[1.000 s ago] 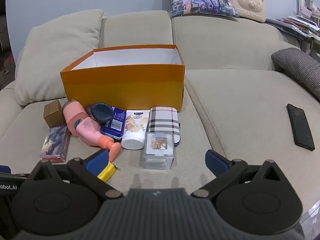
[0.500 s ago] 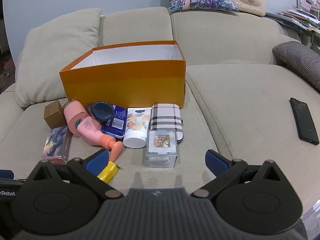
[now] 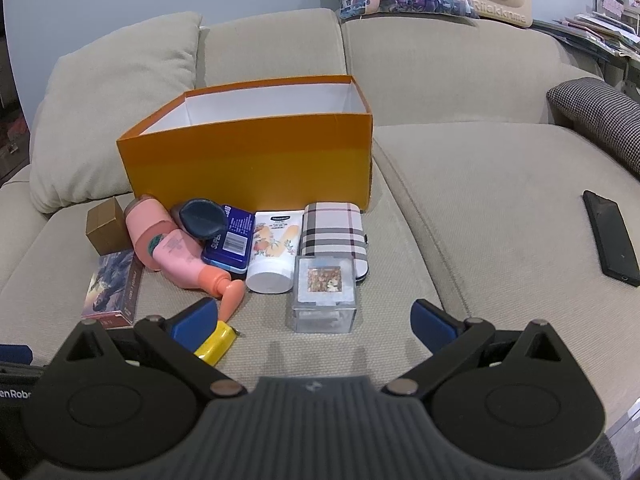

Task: Organize rigid objects
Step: 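Move both tools toward the items in front of the orange box, then grasp the holographic card with the left tool while the right tool grasps the clear cube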

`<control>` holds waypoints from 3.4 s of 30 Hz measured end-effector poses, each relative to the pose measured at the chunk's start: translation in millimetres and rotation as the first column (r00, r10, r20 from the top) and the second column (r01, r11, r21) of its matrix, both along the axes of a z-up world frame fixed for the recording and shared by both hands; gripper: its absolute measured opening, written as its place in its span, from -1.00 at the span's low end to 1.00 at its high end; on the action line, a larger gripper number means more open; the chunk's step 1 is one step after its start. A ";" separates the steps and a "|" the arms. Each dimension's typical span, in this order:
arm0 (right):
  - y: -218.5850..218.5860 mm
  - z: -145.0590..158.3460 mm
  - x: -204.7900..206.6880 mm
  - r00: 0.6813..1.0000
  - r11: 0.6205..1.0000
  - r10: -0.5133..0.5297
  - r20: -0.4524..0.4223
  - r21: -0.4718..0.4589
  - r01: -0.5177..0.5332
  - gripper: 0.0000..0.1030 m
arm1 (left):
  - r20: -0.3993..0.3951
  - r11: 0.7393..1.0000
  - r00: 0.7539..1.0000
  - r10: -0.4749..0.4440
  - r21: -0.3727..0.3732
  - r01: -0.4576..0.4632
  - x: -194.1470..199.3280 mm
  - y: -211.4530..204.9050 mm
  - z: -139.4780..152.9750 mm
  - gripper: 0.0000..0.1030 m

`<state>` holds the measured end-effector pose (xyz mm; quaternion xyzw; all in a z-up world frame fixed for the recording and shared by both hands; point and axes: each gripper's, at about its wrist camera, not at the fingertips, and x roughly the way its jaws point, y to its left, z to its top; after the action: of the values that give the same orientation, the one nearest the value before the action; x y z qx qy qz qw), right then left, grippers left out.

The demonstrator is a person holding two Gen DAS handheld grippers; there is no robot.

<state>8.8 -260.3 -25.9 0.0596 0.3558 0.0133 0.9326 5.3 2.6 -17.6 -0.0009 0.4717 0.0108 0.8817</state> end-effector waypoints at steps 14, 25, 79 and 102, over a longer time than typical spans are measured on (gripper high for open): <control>0.0 -0.8 0.6 1.000 1.000 -0.001 -0.004 0.008 0.001 0.98 | -0.006 1.000 1.000 -0.008 0.000 0.008 0.5 -1.1 -2.5 1.00; -0.5 -1.8 3.3 1.000 0.999 -0.009 -0.019 0.032 0.009 0.98 | 0.026 0.999 1.000 0.010 -0.033 -0.009 22.0 5.0 2.1 1.00; -1.7 -53.6 86.7 0.977 0.999 0.010 -0.211 0.032 -0.003 -0.06 | 0.020 1.000 1.000 -0.010 -0.024 0.011 93.9 11.3 -36.9 0.33; 2.9 -22.9 52.5 0.992 0.999 0.010 -0.124 0.032 -0.006 -0.06 | 0.087 0.999 0.995 -0.043 0.005 0.042 43.2 4.1 -22.3 0.29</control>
<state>61.3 -257.5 -48.8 0.0737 0.4131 0.0191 0.9075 48.5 6.8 -39.9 0.0101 0.4328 -0.0072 0.9014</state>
